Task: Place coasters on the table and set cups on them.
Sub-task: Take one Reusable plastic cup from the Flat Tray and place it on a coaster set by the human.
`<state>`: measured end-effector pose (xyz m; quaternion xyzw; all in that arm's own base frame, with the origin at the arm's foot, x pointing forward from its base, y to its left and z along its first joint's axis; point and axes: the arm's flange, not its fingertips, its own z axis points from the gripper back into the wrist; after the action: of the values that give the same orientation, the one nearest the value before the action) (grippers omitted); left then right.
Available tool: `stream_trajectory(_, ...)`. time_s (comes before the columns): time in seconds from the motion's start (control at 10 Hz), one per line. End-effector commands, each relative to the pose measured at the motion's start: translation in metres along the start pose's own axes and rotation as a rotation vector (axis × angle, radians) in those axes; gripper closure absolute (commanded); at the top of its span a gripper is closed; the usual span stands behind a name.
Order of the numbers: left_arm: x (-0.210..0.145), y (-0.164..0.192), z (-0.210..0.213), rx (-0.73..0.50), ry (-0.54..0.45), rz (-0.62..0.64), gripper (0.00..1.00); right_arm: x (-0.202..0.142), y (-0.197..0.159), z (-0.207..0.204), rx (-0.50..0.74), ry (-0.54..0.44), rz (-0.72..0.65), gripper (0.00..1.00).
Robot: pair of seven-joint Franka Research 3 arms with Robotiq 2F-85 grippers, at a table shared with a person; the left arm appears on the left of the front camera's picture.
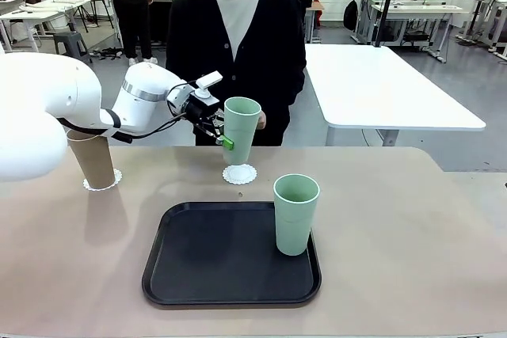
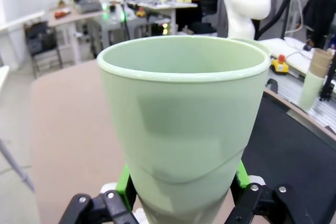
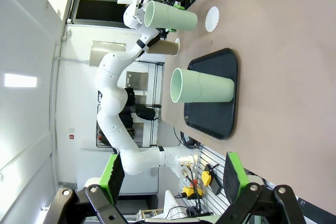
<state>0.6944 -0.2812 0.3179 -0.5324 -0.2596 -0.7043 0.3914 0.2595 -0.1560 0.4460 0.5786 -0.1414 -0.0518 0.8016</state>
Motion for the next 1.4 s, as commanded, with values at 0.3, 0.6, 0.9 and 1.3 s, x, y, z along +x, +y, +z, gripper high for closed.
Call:
stream_trajectory(0.3, -0.011, 0.026, -0.019, -0.041, 0.058, -0.055, 0.16, 0.003, 0.001, -0.001, 0.029, -0.010, 0.018, 0.00)
stream_trajectory(0.6, -0.020, 0.036, -0.015, -0.042, 0.065, -0.066, 0.16, 0.003, 0.001, -0.001, 0.029, -0.010, 0.018, 0.00)
stream_trajectory(0.9, -0.024, 0.052, -0.007, -0.050, 0.051, -0.090, 0.16, 0.003, 0.001, -0.001, 0.029, -0.010, 0.018, 0.00)
stream_trajectory(1.3, -0.036, 0.067, -0.005, -0.042, 0.057, -0.062, 0.16, 0.003, 0.001, -0.001, 0.029, -0.010, 0.018, 0.00)
